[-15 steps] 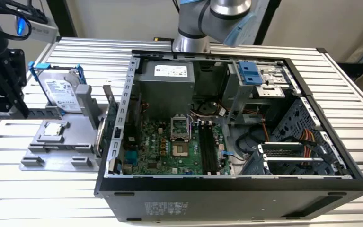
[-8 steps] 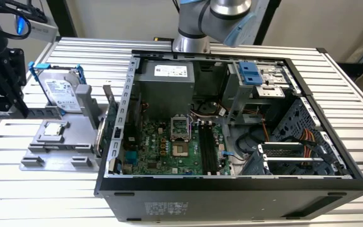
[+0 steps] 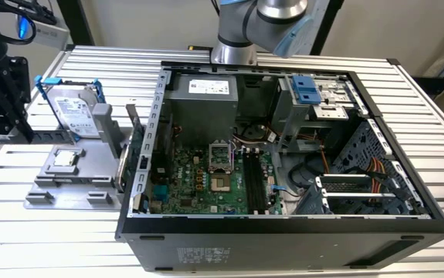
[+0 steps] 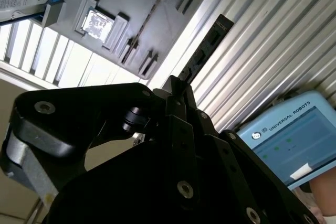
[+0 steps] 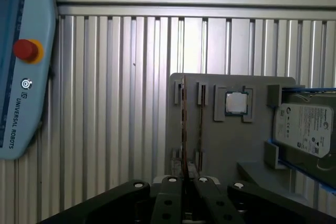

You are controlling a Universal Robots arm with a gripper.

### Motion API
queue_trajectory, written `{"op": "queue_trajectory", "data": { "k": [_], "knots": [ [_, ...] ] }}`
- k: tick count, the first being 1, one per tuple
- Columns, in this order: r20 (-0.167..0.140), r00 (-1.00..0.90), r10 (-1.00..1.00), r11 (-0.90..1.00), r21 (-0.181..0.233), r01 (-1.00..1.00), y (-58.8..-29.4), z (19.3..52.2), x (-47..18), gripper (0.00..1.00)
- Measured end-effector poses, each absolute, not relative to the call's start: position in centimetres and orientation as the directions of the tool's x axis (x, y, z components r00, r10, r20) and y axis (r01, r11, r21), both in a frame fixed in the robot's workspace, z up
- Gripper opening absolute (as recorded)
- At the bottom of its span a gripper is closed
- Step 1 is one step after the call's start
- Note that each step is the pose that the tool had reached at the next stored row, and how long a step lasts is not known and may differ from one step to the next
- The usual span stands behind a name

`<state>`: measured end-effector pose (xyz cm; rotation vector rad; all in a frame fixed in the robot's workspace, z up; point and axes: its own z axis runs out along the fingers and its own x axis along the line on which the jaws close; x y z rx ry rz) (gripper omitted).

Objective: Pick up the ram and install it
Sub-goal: 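Pick up the ram and move it above insertion slot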

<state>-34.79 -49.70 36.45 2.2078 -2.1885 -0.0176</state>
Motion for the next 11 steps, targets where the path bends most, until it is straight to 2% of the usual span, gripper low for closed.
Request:
{"op": "queue_trajectory", "data": {
  "k": [11],
  "knots": [
    [0.015,0.009,-1.0,-0.009,0.031,-0.999,-49.7,37.6,-34.8,0.0]
  ]
}}
